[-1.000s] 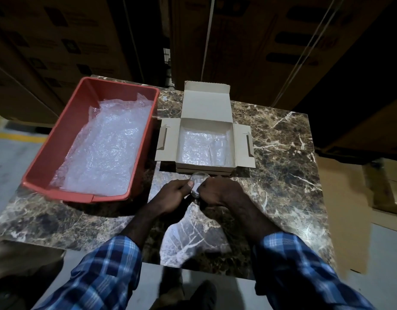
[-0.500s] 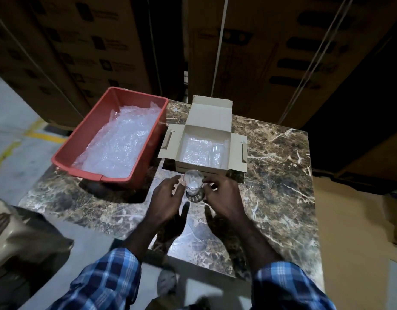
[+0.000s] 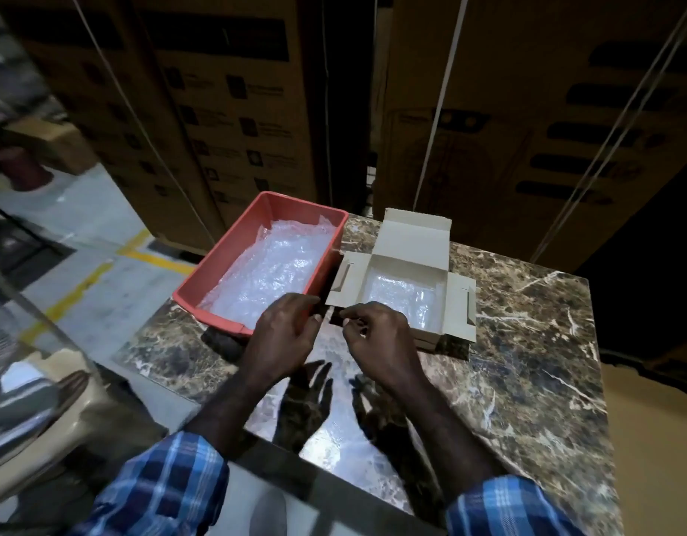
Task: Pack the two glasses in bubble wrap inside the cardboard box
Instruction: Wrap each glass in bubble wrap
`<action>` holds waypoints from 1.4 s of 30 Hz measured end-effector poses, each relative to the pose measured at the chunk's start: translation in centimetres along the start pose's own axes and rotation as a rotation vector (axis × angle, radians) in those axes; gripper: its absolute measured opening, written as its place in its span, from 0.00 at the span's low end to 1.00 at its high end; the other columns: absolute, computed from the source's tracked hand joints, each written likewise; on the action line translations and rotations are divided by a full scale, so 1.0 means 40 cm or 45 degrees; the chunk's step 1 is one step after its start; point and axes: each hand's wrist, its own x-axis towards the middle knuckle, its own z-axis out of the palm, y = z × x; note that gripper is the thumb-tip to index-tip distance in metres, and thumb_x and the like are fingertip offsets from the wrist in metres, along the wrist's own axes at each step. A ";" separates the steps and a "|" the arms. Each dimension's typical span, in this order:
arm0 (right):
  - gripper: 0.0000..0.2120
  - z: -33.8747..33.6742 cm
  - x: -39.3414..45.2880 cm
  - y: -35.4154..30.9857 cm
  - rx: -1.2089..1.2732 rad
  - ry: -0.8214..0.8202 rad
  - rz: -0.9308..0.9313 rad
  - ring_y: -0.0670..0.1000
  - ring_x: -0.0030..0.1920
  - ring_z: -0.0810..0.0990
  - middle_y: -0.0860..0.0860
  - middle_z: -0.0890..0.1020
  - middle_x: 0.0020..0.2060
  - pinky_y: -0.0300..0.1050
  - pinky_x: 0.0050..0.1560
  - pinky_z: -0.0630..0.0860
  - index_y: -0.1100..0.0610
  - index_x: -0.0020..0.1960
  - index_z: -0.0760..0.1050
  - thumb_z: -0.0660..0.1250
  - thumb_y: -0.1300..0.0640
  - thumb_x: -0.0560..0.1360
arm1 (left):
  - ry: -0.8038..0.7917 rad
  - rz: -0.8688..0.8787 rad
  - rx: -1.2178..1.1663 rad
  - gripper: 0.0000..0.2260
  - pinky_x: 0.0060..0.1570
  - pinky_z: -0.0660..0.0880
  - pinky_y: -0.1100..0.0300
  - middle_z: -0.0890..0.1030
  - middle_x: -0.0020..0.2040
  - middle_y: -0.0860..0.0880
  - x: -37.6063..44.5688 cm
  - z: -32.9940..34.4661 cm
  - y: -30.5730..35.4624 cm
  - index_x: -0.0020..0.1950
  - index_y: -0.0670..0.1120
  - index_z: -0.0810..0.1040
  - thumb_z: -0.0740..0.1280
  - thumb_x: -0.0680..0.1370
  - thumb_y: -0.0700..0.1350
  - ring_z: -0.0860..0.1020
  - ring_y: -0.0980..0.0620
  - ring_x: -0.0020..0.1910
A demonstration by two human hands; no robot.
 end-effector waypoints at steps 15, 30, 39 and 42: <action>0.16 0.373 0.275 -0.171 -0.469 -0.591 -0.005 0.57 0.63 0.77 0.56 0.80 0.61 0.50 0.61 0.76 0.55 0.64 0.79 0.64 0.61 0.77 | -1.029 0.029 0.801 0.23 0.60 0.66 0.64 0.77 0.67 0.49 0.297 -0.199 -0.430 0.73 0.48 0.72 0.70 0.77 0.42 0.74 0.50 0.66; 0.11 0.494 0.351 -0.103 -0.431 -0.892 0.367 0.55 0.54 0.81 0.55 0.83 0.53 0.48 0.57 0.78 0.47 0.55 0.84 0.72 0.54 0.73 | -1.331 0.620 1.192 0.05 0.49 0.74 0.51 0.80 0.54 0.44 0.377 -0.156 -0.486 0.53 0.46 0.78 0.65 0.79 0.41 0.80 0.42 0.56; 0.19 0.455 0.381 -0.120 -0.159 -0.691 0.509 0.53 0.57 0.79 0.52 0.83 0.55 0.45 0.58 0.75 0.53 0.63 0.79 0.71 0.49 0.74 | -1.014 0.338 0.383 0.04 0.45 0.74 0.52 0.83 0.47 0.43 0.451 -0.153 -0.499 0.54 0.45 0.75 0.63 0.80 0.41 0.80 0.42 0.48; 0.13 0.454 0.384 -0.115 -0.220 -0.487 0.446 0.54 0.55 0.80 0.53 0.84 0.53 0.48 0.56 0.77 0.56 0.57 0.80 0.70 0.50 0.76 | -0.828 0.238 0.066 0.03 0.40 0.73 0.56 0.84 0.39 0.49 0.463 -0.167 -0.498 0.49 0.47 0.76 0.64 0.80 0.40 0.80 0.51 0.39</action>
